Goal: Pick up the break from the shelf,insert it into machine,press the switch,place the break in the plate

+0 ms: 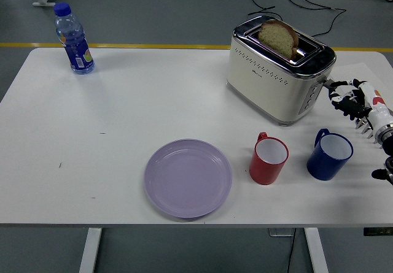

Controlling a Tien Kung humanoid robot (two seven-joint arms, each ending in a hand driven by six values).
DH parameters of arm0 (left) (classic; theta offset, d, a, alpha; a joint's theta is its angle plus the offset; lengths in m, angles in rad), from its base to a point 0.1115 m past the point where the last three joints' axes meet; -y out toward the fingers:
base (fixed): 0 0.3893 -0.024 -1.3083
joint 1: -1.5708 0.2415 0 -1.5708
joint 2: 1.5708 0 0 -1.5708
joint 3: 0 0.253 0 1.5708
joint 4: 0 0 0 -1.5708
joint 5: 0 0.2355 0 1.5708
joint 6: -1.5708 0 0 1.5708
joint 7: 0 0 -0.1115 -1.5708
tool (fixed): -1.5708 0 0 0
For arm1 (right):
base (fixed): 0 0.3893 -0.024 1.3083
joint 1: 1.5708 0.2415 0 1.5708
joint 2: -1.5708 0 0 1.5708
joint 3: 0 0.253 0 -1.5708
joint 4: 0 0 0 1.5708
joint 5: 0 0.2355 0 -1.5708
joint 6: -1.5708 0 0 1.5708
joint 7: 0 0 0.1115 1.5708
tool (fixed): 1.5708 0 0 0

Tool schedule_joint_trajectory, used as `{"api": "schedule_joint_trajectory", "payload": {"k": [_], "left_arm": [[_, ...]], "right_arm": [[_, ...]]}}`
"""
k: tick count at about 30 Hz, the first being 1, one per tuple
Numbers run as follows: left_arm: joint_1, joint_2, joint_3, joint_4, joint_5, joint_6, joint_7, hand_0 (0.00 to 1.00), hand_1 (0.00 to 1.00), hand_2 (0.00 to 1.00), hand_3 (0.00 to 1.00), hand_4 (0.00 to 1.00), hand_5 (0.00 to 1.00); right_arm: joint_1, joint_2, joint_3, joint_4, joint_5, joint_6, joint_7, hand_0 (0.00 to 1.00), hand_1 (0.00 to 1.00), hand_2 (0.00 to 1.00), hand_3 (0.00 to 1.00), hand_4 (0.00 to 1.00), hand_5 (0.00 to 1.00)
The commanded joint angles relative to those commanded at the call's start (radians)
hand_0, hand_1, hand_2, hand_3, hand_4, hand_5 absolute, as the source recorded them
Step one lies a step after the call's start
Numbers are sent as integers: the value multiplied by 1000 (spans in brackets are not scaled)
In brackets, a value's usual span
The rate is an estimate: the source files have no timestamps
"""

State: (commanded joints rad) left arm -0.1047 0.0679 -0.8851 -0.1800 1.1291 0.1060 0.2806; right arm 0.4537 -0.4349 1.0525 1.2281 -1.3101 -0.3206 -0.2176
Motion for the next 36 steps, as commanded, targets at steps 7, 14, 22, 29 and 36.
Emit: {"api": "schedule_joint_trajectory", "payload": {"k": [7, 14, 22, 29, 36], "left_arm": [[-2, 0, 2, 0, -2, 0, 0, 651, 590, 598, 607, 326, 951], [-2, -1, 2, 0, -4, 0, -1, 651, 590, 598, 605, 326, 952], [-2, -2, 1, 0, -2, 0, 0, 651, 590, 598, 607, 326, 952], [-4, -1, 3, 0, -5, 0, 0, 651, 590, 598, 606, 327, 953], [-5, -2, 4, 0, -8, 0, 0, 651, 590, 598, 605, 328, 953]], "right_arm": [[8, 8, -5, -21, 1, -2, 0, 90, 150, 246, 679, 608, 491], [12, 17, -11, -41, 5, -2, 2, 89, 150, 246, 679, 609, 492], [28, 37, -22, -74, 6, -3, 1, 86, 148, 243, 679, 611, 492], [41, 52, -36, -113, 11, -3, 3, 86, 147, 243, 679, 611, 492], [52, 66, -47, -148, 8, -3, 2, 85, 147, 243, 680, 611, 493]]}}
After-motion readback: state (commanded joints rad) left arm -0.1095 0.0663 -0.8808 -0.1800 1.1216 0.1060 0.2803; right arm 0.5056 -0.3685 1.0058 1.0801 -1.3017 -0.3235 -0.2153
